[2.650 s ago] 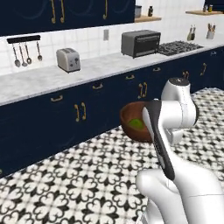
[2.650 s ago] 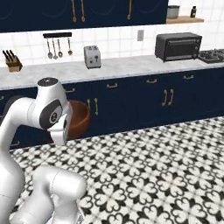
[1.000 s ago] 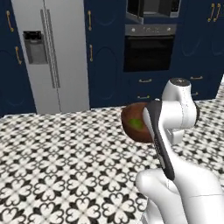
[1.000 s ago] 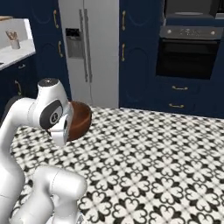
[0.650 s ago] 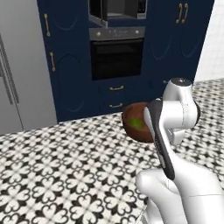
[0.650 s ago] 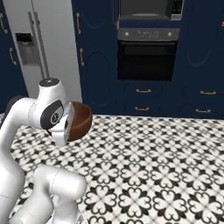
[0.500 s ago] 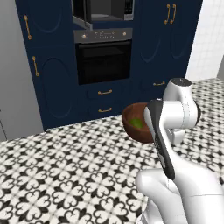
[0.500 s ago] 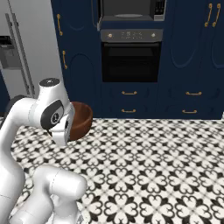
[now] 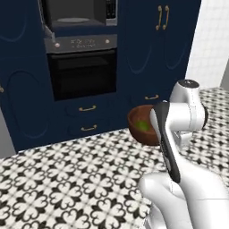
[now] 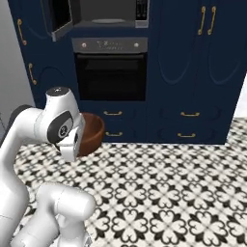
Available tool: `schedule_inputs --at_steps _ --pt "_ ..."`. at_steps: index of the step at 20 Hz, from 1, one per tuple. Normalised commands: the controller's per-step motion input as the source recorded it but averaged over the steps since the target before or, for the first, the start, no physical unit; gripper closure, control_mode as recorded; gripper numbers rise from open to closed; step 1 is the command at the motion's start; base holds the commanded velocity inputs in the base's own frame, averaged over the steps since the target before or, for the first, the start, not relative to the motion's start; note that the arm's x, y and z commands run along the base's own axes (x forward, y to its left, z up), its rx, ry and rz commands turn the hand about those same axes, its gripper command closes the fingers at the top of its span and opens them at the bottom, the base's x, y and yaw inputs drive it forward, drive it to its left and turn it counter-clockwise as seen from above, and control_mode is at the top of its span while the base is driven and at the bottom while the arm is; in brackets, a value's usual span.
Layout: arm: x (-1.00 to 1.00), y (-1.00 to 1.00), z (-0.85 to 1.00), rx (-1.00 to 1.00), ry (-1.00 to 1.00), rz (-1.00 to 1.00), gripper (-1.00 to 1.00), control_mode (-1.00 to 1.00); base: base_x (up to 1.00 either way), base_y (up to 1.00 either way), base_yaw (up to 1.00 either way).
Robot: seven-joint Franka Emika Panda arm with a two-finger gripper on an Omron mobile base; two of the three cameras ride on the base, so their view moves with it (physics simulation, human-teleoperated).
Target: Pick the lime from the sink and place it in the bowl. Then pick the bowl and place it in the microwave. Then close the microwave door and press the start button.
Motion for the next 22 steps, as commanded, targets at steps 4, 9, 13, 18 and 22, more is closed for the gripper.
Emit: schedule_inputs --at_steps 4,9,13,18,22 --pt "0.0 0.0 0.0 0.0 0.0 0.0 1.0 1.0 1.0 -0.76 0.42" --pt "0.0 0.0 0.0 0.0 0.0 0.0 1.0 1.0 1.0 -0.63 0.52" --pt "0.0 0.0 0.0 0.0 0.0 0.0 1.0 1.0 1.0 -0.37 0.51" --pt "0.0 0.0 0.0 0.0 0.0 0.0 1.0 1.0 1.0 -0.49 0.45" --pt "0.0 0.0 0.0 0.0 0.0 0.0 1.0 1.0 1.0 -0.56 0.38"
